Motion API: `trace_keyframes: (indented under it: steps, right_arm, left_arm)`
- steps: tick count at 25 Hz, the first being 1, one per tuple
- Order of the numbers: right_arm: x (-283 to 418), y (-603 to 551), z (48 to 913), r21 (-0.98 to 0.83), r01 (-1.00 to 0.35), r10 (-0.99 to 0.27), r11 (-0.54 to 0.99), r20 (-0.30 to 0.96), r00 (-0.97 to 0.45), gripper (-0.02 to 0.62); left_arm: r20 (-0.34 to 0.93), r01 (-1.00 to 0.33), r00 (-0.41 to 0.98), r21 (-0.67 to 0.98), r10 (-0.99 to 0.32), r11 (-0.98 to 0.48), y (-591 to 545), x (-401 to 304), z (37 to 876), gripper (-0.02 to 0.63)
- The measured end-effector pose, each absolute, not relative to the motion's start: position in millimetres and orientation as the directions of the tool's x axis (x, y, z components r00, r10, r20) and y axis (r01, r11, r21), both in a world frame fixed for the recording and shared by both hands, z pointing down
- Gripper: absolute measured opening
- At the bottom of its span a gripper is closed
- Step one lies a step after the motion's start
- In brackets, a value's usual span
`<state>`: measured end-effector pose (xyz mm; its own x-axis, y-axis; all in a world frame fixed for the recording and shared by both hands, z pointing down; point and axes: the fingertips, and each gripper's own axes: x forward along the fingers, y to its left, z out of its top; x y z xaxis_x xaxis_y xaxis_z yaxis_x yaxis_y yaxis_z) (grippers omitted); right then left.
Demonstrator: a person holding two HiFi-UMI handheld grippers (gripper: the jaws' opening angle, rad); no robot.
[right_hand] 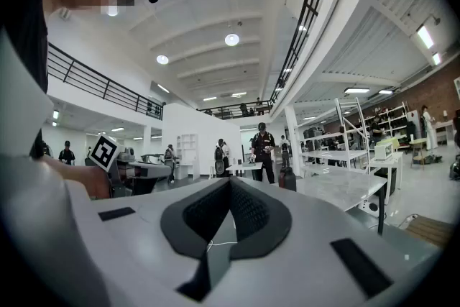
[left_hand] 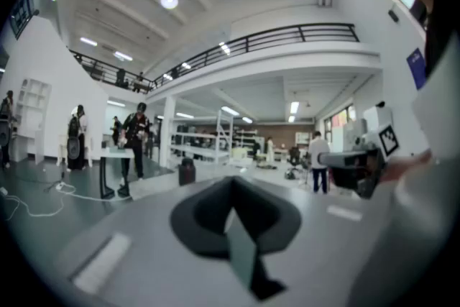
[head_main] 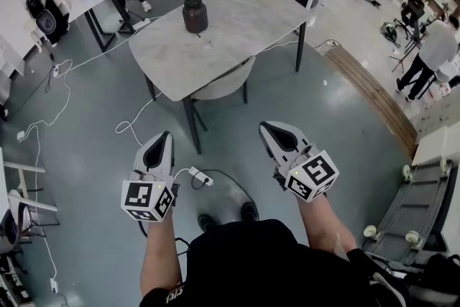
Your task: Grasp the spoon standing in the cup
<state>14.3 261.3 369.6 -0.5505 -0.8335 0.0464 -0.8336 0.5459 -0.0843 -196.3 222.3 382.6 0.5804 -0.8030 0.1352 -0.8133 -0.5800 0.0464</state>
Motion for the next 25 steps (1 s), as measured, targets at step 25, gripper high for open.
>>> trace_keyframes:
  steps: [25]
  right_arm:
    - [75,286,405,-0.178,-0.741,-0.729,0.648,0.137,-0.671,-0.006]
  left_arm:
    - [0.167,-0.826,0.556,-0.003,-0.814,-0.564,220,-125,401,0.006]
